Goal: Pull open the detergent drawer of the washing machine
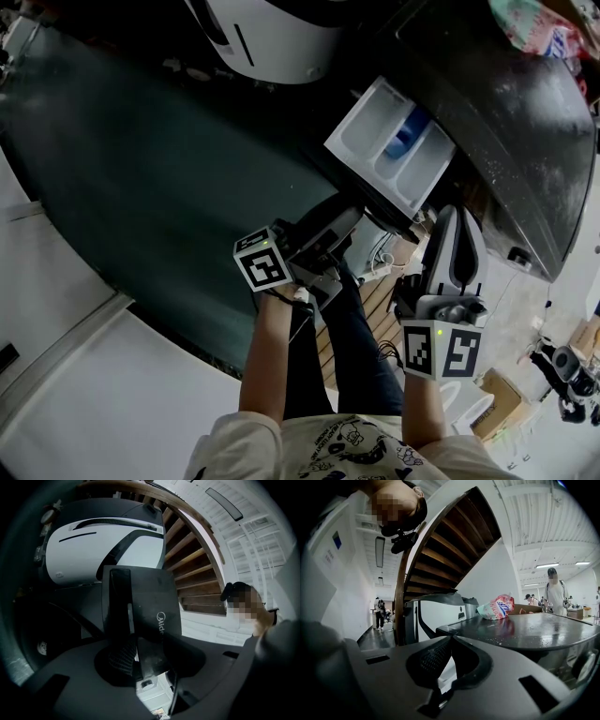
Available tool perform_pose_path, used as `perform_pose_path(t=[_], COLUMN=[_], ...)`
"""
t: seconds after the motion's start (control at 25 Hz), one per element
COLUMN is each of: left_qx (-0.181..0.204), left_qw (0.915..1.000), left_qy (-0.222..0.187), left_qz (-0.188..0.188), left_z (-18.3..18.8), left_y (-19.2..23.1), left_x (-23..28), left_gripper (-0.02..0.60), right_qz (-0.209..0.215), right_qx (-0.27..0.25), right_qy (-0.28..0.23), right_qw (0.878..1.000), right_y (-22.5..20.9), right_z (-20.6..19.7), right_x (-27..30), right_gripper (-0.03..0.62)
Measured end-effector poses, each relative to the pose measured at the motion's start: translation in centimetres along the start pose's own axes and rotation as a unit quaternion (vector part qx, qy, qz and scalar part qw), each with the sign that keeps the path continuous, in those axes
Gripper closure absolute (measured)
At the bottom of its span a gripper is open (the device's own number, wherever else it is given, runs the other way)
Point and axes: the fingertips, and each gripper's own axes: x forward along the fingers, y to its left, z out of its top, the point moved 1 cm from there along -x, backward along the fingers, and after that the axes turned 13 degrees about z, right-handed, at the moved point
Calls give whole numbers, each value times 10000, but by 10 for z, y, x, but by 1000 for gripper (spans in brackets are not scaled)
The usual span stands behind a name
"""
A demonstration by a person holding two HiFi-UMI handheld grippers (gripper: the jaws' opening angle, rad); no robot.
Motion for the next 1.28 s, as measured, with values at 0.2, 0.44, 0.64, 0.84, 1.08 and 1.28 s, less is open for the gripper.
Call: perform_pose_path(t=[0.2,0.44,0.64,0.84,1.08,1.28], left_qx=[-26,-50,-50,-27,139,453], left_qw=[10000,10000,10000,9999,9994,9970], left_qy=[-22,-36,-61,-153,-273,-470], left_qz=[-20,0,11,-10,170,416], left_z=[-2,-2,-4,-1,4,12], left_y=[-4,-3,-1,-2,-3,-17], left_x=[-22,-26,-28,-32,-40,-56], left_gripper=[390,390,390,393,391,380], right_qz=[21,36,22,15,53,161], right_qx=[-44,-46,-34,-41,-58,-239], right_qy=[-18,-23,-22,-30,-55,-34], right_qw=[10000,10000,10000,10000,10000,9996], right_y=[18,22,20,19,20,30], right_z=[1,0,-2,-2,1,11], right_x=[-9,-12,-15,-17,-19,-21], right_gripper=[583,583,583,583,583,583])
